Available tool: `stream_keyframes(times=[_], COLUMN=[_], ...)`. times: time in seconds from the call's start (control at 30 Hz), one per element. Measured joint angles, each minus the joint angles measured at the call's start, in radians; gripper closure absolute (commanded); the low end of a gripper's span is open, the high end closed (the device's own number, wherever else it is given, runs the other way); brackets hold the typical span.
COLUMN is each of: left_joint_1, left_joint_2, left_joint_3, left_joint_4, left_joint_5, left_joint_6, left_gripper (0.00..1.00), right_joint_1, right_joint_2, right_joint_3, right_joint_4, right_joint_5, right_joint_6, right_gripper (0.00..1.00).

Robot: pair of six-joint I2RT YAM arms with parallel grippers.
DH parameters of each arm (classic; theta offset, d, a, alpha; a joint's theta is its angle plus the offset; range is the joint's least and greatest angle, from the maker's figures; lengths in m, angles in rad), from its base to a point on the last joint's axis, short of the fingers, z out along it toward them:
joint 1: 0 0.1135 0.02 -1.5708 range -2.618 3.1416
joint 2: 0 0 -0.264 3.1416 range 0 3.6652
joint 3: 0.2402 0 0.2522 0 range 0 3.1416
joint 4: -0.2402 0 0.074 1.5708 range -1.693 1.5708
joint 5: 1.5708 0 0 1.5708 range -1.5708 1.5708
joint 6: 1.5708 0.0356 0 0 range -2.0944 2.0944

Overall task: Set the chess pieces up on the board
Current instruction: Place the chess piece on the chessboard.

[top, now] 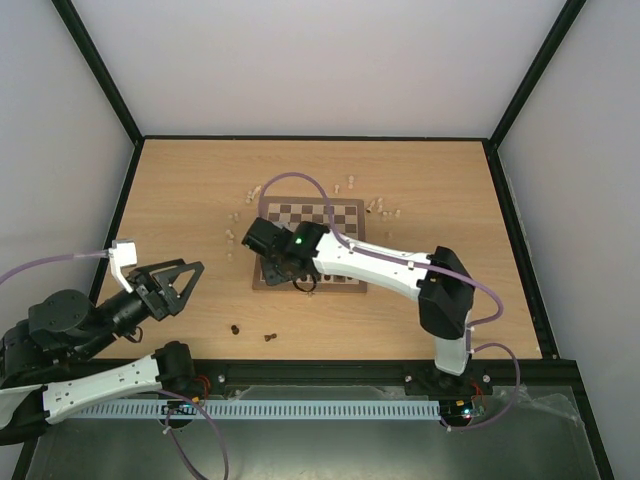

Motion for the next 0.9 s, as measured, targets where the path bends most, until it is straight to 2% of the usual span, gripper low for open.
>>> stream_keyframes(times=[0.17,0.3,0.9], left_joint_1=[0.0,0.0,0.0], left_joint_2=[0.0,-0.002,-0.029], left_joint_3=[0.019,0.022,0.024], left_joint_4=[-0.001,0.0,0.0], left_joint_5=[0.01,0.019,0.022], left_joint_6=[0.014,0.024,0.034], left_gripper=[0.01,0.01,0.01], right_joint_1=[-0.026,-0.037,-0.105], right_joint_2=[0.105,0.167,0.275], right_joint_3=[0.158,0.218,0.229], right_joint_4=[-0.076,-0.111,-0.149], right_joint_5=[-0.004,-0.016,-0.059], right_joint_6=[-0.022,-0.037,-0.083], right_gripper=[0.98,0.98,0.98])
